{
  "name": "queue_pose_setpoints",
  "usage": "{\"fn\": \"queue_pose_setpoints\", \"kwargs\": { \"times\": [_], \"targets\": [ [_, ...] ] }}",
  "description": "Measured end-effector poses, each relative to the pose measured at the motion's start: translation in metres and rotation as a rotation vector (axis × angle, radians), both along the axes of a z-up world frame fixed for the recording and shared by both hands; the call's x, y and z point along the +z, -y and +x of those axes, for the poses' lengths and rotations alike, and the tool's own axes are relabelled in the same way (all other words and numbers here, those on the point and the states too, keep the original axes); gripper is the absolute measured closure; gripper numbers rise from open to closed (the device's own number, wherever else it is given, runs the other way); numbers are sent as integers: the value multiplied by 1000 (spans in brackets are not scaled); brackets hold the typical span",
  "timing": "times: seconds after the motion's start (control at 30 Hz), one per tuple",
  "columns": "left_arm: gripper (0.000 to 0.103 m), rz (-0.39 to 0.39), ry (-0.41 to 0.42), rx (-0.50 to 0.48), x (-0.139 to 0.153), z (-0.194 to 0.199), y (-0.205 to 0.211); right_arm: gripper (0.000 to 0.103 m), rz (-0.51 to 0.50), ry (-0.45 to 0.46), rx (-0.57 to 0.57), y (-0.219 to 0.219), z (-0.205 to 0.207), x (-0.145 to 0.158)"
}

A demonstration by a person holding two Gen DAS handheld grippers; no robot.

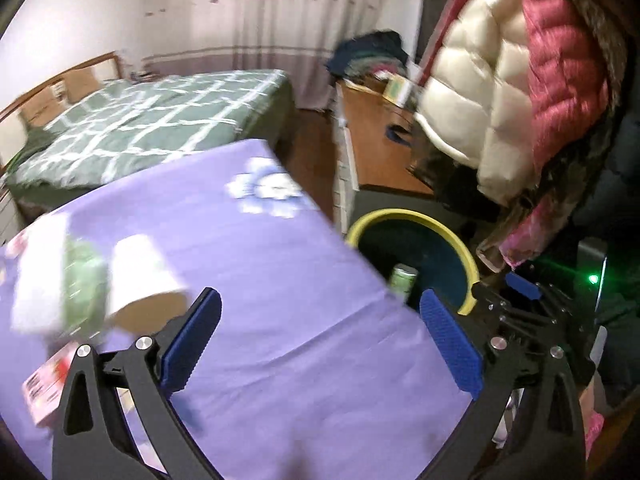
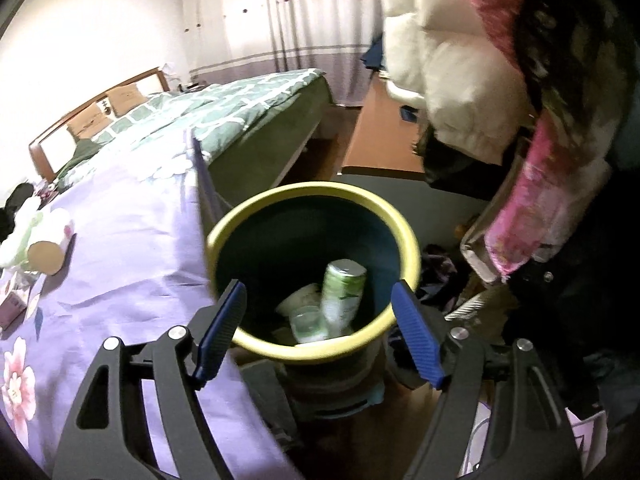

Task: Collect trash
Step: 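Grasp the white paper cup with the right tool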

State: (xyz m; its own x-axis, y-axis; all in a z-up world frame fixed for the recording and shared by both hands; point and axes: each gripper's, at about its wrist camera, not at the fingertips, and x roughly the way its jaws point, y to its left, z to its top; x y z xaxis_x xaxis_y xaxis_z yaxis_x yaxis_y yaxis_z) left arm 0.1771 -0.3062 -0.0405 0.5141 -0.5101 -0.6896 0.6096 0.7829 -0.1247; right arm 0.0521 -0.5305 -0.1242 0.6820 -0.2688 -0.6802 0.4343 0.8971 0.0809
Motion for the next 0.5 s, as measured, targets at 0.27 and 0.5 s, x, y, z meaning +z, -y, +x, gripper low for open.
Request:
{"fn": "queue_pose_setpoints", "kwargs": {
  "times": [0.27,0.5],
  "targets": [
    [5,-17,87,273,14,-14,-140,31,4,4,140,-63,33,6],
    [5,-3,107,505,11,-18,-255,31,19,0,322,-142,88,12]
  ]
}}
